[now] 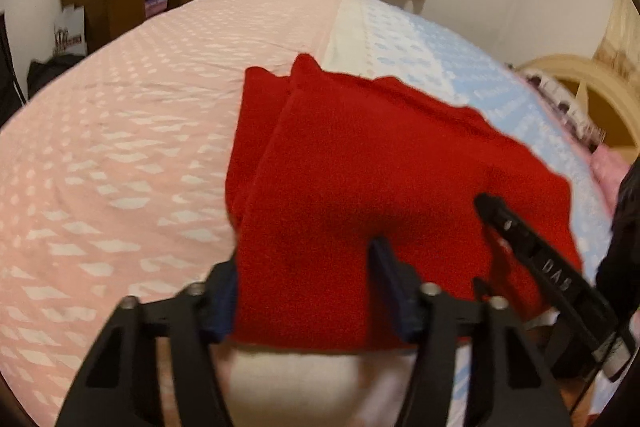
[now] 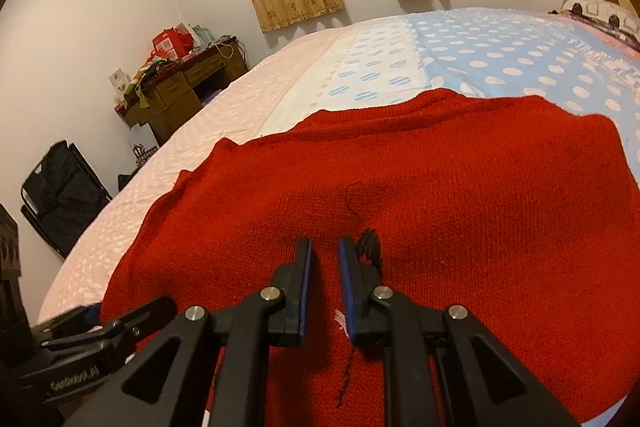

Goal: Fold small clothes

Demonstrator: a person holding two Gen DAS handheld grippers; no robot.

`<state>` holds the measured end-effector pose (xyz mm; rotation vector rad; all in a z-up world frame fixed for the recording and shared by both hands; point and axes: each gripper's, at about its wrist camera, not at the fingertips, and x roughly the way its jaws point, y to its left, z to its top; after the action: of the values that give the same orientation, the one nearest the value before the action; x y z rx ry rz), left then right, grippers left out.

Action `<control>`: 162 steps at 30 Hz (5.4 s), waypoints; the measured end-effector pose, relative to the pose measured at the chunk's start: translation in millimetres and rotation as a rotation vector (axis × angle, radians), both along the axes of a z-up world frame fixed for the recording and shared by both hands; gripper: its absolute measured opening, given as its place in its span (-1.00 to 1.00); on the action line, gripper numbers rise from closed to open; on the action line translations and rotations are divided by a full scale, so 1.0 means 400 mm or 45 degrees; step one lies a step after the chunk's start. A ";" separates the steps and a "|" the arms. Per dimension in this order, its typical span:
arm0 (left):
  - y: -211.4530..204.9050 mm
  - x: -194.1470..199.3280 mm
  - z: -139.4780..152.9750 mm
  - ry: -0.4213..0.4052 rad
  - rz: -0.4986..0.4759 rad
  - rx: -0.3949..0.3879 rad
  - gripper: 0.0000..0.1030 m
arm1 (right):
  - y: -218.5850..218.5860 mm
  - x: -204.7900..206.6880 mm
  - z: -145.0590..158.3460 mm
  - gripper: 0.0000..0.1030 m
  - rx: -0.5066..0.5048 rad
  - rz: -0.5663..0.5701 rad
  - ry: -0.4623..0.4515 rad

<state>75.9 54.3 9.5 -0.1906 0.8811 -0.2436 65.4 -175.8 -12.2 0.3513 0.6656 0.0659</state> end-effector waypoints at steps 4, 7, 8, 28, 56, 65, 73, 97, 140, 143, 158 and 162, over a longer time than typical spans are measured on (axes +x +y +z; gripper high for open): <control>0.050 0.007 -0.013 0.016 0.025 -0.193 -0.48 | -0.019 0.005 -0.002 -0.71 0.085 0.003 0.016; 0.062 0.003 -0.016 0.009 0.024 -0.250 -0.49 | -0.026 0.017 0.017 -0.71 0.140 -0.002 0.074; 0.064 0.000 -0.018 0.004 0.027 -0.261 -0.47 | -0.028 0.024 0.031 -0.70 0.171 0.003 0.087; 0.054 -0.016 -0.031 -0.075 0.068 -0.372 -0.17 | 0.435 0.389 0.052 0.63 -0.302 0.633 0.382; -0.217 -0.093 0.186 -0.272 -0.275 -0.194 -0.67 | 0.014 0.296 0.268 -0.71 0.105 0.418 0.139; -0.437 -0.137 0.197 -0.295 -0.559 -0.130 -0.67 | -0.321 0.145 0.321 -0.71 0.048 0.243 0.074; -0.544 -0.129 0.104 -0.210 -0.672 0.016 -0.67 | -0.508 0.082 0.181 -0.71 0.052 0.075 0.177; -0.177 -0.129 0.087 -0.067 -0.399 0.014 0.91 | -0.392 -0.285 0.214 0.03 -0.117 -0.130 -0.041; -0.057 -0.121 -0.039 -0.115 -0.031 0.379 1.00 | -0.265 -0.278 0.031 -0.80 -0.155 -0.083 0.082; -0.058 -0.121 -0.038 -0.110 -0.030 0.381 1.00 | -0.265 -0.278 0.031 -0.80 -0.154 -0.082 0.082; -0.099 -0.119 0.008 -0.079 -0.142 0.368 1.00 | -0.298 -0.338 0.082 -0.80 -0.074 -0.202 -0.099; -0.130 -0.120 0.006 -0.067 -0.195 0.338 1.00 | -0.337 -0.328 0.057 -0.80 0.063 -0.223 -0.058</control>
<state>27.8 2.1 11.8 0.1302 0.8675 -0.2697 -65.9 -310.8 10.5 0.4536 0.5871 -0.0762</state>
